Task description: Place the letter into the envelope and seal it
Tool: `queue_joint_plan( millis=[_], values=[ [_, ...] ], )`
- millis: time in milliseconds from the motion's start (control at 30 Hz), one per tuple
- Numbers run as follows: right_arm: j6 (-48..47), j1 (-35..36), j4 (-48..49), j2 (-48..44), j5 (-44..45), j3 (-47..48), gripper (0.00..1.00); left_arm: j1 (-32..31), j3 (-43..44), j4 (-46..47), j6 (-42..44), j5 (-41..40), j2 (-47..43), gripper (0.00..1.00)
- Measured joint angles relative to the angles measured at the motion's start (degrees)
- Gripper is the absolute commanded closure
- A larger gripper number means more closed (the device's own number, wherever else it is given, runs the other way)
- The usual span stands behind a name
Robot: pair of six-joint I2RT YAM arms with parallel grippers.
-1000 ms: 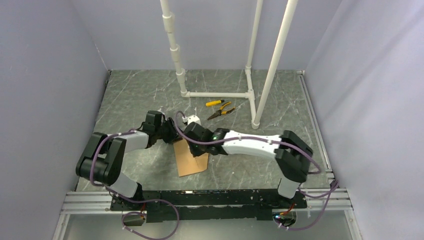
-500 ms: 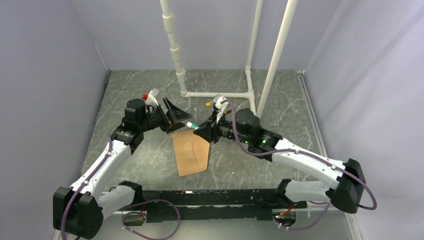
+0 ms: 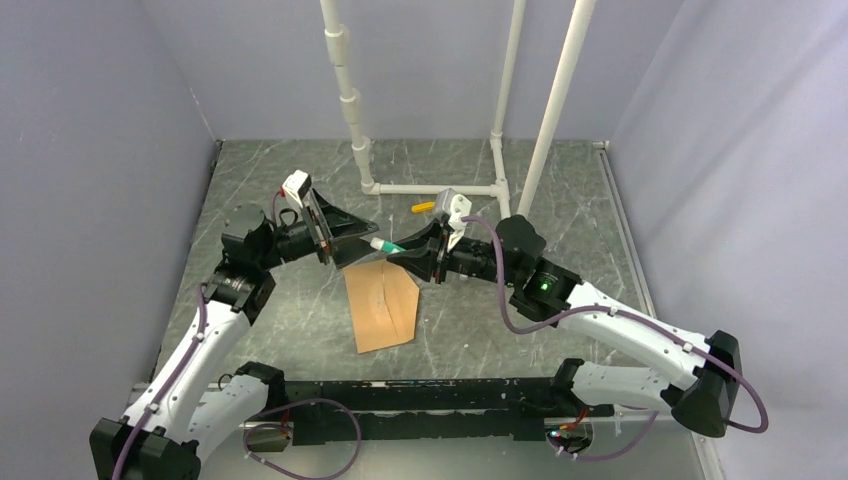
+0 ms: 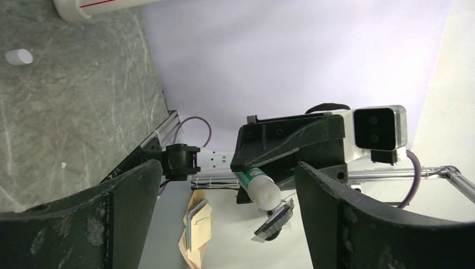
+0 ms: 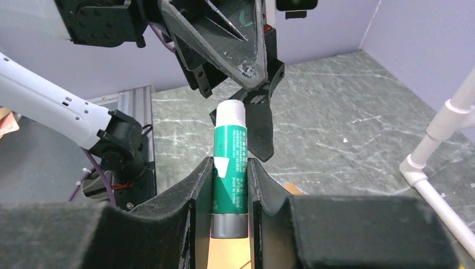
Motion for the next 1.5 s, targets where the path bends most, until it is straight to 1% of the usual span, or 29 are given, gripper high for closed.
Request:
queue_joint_plan(
  millis=[67,233,267,367,500,633,800,1000,1100,1267,1300,1367,1400,1433,1500],
  values=[
    [-0.7,0.0,0.0,-0.7,-0.9,0.0,1.0,0.0,0.5,0.1,-0.9,0.2,-0.5,0.08],
    [-1.9,0.0,-1.3,-1.1,-2.6,0.7,1.0,0.0,1.0,0.5,-2.0,1.7,-0.5,0.25],
    [-2.4,0.0,-2.3,-0.9,-3.2,1.4,1.0,0.0,1.0,0.5,-1.9,2.2,-0.4,0.27],
    [-3.8,0.0,-5.2,0.8,-4.6,4.5,1.0,0.0,1.6,-0.5,-1.5,3.7,-0.3,0.29],
    [-5.6,0.0,-8.7,2.1,-6.3,7.1,1.0,0.0,4.3,-3.8,1.4,5.5,-0.4,0.26],
    [-7.5,0.0,-13.0,3.5,-7.5,9.7,1.0,0.0,5.6,-5.8,3.8,7.2,-1.2,0.29],
    [-9.0,0.0,-16.5,4.5,-8.3,11.4,1.0,-0.1,5.6,-7.6,5.3,8.8,-1.4,0.4],
    [-9.7,0.0,-18.6,6.3,-9.0,13.3,1.0,-0.1,6.0,-10.0,7.2,10.2,-1.3,0.5],
    [-9.8,0.0,-19.0,6.9,-9.0,13.3,1.0,-0.2,6.1,-10.9,8.0,10.5,-1.3,0.6],
    [-9.8,0.0,-18.9,7.0,-9.4,13.6,1.0,-0.2,6.1,-12.6,9.4,10.4,-1.2,0.71],
    [-9.7,0.0,-18.8,7.0,-9.4,13.7,1.0,-0.2,6.1,-12.8,9.4,10.4,-1.2,0.75],
    [-9.7,0.0,-18.8,7.0,-9.5,13.7,1.0,-0.2,6.1,-12.8,9.8,10.4,-1.3,0.88],
    [-9.6,0.0,-18.8,7.0,-9.6,13.7,0.97,-0.2,6.1,-12.8,9.8,10.4,-1.3,0.95],
    [-9.6,0.0,-18.8,7.0,-9.7,13.7,0.91,-0.2,6.1,-12.7,9.7,10.5,-1.3,0.97],
    [-9.3,0.0,-18.8,7.0,-9.7,13.7,0.69,-0.2,6.1,-12.3,9.4,10.4,-1.3,0.97]
  ],
)
